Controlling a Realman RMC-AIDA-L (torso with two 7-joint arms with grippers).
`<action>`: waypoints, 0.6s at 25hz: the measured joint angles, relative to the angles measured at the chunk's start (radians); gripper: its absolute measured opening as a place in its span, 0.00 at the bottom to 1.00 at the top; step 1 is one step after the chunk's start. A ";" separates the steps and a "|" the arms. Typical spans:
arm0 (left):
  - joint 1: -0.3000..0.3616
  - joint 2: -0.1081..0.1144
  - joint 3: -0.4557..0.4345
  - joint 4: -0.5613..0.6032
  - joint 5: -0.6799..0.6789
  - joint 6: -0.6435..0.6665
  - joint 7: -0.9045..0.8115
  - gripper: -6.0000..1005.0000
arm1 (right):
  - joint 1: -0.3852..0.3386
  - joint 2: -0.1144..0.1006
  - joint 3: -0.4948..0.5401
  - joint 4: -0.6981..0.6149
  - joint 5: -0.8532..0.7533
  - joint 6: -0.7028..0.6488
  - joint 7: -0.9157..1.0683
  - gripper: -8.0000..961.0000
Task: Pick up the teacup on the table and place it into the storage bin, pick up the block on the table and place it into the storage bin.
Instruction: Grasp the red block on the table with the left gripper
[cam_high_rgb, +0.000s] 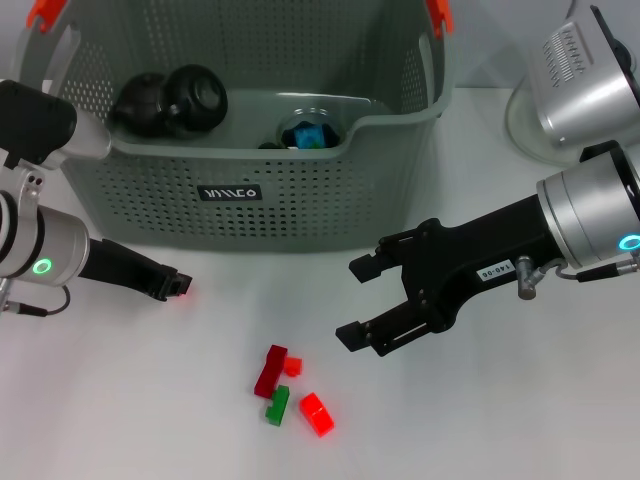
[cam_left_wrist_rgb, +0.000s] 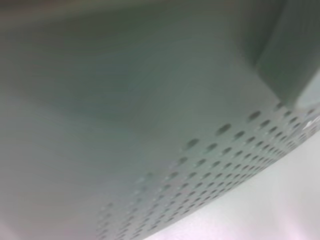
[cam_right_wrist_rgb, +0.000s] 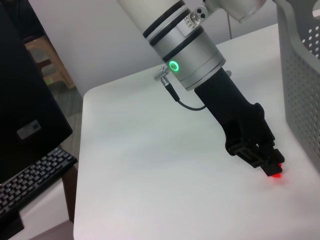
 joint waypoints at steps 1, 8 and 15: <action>0.000 0.000 0.000 0.001 0.000 0.002 0.000 0.18 | 0.000 0.000 0.000 0.000 0.000 0.000 0.000 0.95; 0.000 0.000 0.004 0.002 0.000 0.010 0.010 0.18 | 0.000 0.000 0.000 0.000 0.000 0.000 0.000 0.95; -0.005 0.000 0.008 0.002 0.002 0.012 0.017 0.18 | 0.001 0.000 0.000 0.000 0.000 0.000 -0.001 0.95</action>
